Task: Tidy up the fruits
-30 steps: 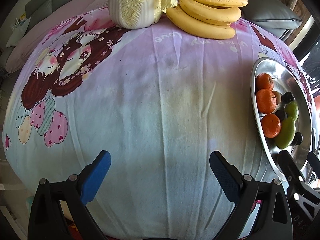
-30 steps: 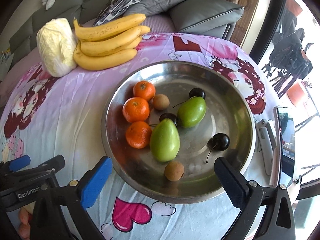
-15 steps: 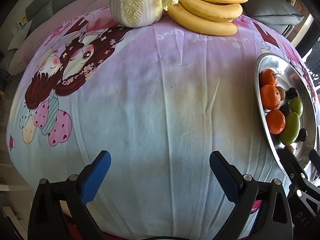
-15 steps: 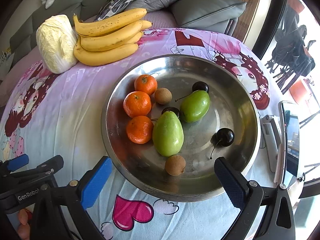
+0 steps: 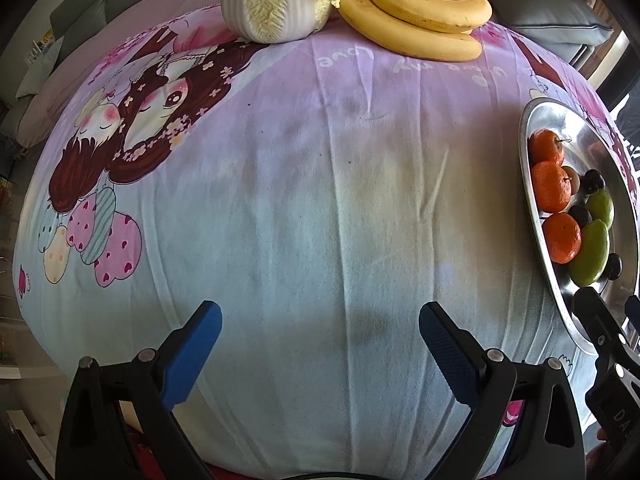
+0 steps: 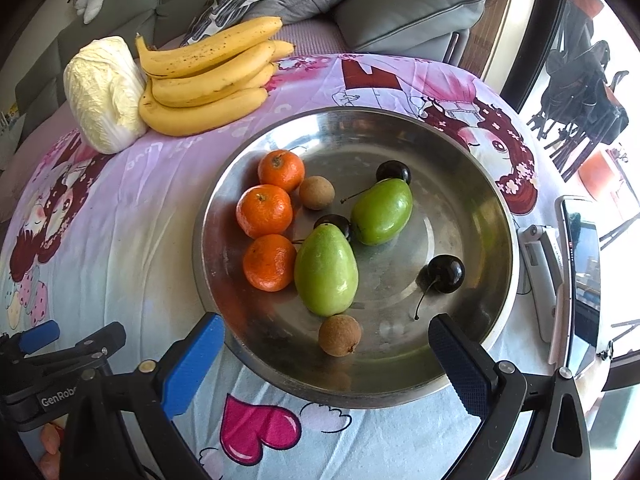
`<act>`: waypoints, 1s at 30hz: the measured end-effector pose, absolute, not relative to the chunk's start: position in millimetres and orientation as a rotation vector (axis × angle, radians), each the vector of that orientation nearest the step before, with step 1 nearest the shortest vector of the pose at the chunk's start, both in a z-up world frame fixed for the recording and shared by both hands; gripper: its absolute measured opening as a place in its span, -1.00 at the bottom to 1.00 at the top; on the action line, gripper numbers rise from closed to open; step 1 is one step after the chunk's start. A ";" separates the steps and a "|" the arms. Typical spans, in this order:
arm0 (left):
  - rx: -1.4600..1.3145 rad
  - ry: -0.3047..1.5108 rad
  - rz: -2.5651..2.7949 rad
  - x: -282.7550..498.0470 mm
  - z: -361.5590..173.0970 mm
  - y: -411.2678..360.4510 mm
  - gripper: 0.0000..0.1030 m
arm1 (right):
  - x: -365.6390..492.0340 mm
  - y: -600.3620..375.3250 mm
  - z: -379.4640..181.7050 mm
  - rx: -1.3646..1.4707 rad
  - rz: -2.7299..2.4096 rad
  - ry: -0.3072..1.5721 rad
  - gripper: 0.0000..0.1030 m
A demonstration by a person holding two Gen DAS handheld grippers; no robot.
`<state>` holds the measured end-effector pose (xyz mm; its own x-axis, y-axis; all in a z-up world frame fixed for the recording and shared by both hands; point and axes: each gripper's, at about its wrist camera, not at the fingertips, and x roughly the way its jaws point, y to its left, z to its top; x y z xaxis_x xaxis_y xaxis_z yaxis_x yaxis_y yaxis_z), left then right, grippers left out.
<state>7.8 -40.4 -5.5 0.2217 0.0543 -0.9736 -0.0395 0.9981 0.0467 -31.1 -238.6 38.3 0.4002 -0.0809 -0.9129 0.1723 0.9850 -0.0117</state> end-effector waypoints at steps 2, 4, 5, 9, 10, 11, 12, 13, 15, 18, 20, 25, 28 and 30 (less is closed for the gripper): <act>0.013 1.348 0.067 8.6 -6.5 -39.9 0.92 | -30.5 -239.3 37.8 0.091 -0.161 1.149 1.00; 0.014 1.355 0.067 10.0 -8.9 -39.5 0.92 | -29.8 -239.6 37.3 0.094 -0.158 1.147 1.00; 0.016 1.358 0.066 10.4 -9.9 -39.5 0.92 | -29.5 -239.6 37.1 0.096 -0.156 1.147 1.00; 0.024 1.359 0.066 10.9 -12.2 -41.1 0.92 | -28.4 -240.0 35.6 0.098 -0.153 1.150 1.00; 0.025 1.358 0.067 10.7 -13.0 -41.5 0.92 | -28.1 -240.1 35.2 0.100 -0.151 1.151 1.00; 0.026 1.357 0.066 10.9 -13.1 -41.7 0.92 | -27.9 -240.3 34.7 0.102 -0.149 1.152 1.00; 0.027 1.357 0.066 10.0 -12.3 -43.1 0.92 | -27.7 -240.4 34.4 0.103 -0.148 1.153 1.00; 0.027 1.358 0.066 10.1 -12.6 -43.2 0.92 | -27.2 -240.6 33.9 0.106 -0.145 1.154 1.00; 0.027 1.358 0.066 10.1 -12.1 -43.4 0.92 | -26.3 -240.7 32.9 0.108 -0.143 1.156 1.00; 0.026 1.359 0.067 9.8 -11.6 -43.8 0.92 | -25.6 -240.5 31.8 0.110 -0.139 1.160 1.00; 0.024 1.360 0.066 10.4 -11.4 -43.9 0.92 | -25.0 -240.4 30.7 0.110 -0.137 1.165 1.00; 0.024 1.361 0.065 10.9 -10.4 -43.9 0.92 | -24.2 -240.9 28.6 0.115 -0.140 1.176 1.00; 0.022 1.363 0.066 11.0 -9.5 -43.5 0.92 | -23.7 -241.1 27.9 0.119 -0.135 1.179 1.00; 0.020 1.364 0.067 11.4 -9.7 -43.7 0.92 | -23.5 -241.1 27.5 0.117 -0.135 1.181 1.00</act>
